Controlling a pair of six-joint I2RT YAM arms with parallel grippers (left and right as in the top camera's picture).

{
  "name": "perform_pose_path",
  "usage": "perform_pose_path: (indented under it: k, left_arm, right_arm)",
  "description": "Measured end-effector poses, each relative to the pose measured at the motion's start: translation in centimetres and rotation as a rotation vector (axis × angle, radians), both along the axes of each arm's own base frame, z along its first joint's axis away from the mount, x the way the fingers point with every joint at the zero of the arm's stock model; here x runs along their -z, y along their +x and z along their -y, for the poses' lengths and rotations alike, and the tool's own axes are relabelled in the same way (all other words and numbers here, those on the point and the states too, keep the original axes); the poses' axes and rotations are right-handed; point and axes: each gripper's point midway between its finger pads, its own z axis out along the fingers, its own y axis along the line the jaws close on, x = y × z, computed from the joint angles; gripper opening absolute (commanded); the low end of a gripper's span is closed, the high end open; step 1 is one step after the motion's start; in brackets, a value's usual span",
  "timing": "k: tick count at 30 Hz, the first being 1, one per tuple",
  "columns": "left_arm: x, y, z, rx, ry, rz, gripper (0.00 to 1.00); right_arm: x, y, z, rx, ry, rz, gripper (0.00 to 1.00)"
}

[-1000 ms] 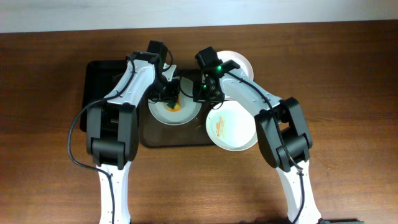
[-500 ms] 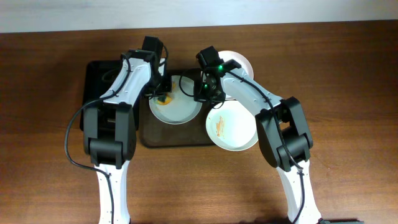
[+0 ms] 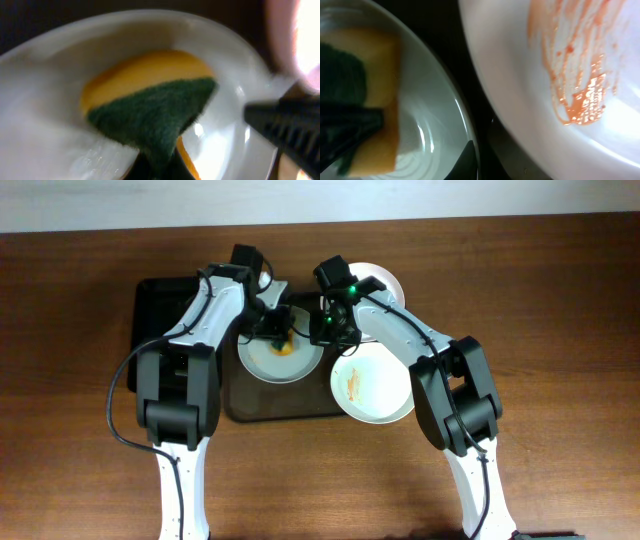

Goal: Clean dirty plates on tray and stack at the side

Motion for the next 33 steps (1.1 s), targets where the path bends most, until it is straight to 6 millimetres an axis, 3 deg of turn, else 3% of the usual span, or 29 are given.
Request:
perform_pose_path:
  k: [5, 10, 14, 17, 22, 24, 29, 33]
  left_arm:
    - [-0.2, 2.4, 1.4, -0.036, -0.075, 0.079, 0.01]
    - [-0.2, 2.0, 0.5, -0.125, -0.043, 0.014, 0.01]
    - [-0.7, 0.8, -2.1, -0.184, 0.053, -0.092, 0.01]
    - [-2.0, 1.4, -4.0, -0.218, 0.114, -0.104, 0.01]
    - [-8.3, 3.4, -6.6, -0.266, 0.176, -0.018, 0.01]
    - [-9.9, 3.5, -7.3, -0.282, 0.182, -0.005, 0.01]
    - [-10.3, 3.6, -11.1, -0.353, 0.194, -0.022, 0.01]
    - [-10.3, 3.7, -15.1, -0.431, 0.205, -0.033, 0.01]
  right_arm:
    - [0.0, 0.1, 0.2, 0.006, 0.001, 0.000, 0.04]
    - [0.0, 0.1, 0.2, 0.007, 0.000, -0.001, 0.04]
    - [0.0, 0.1, 0.2, 0.007, 0.001, -0.002, 0.04]
    - [0.0, 0.0, 0.2, 0.006, -0.001, -0.006, 0.04]
    - [0.0, -0.3, 0.2, 0.004, -0.005, -0.020, 0.04]
    - [-0.1, -0.5, 0.3, -0.002, -0.008, -0.023, 0.04]
    - [-1.3, -0.6, 0.6, -0.034, -0.046, 0.013, 0.04]
    - [-5.2, -0.6, 0.7, -0.048, -0.154, 0.138, 0.04]
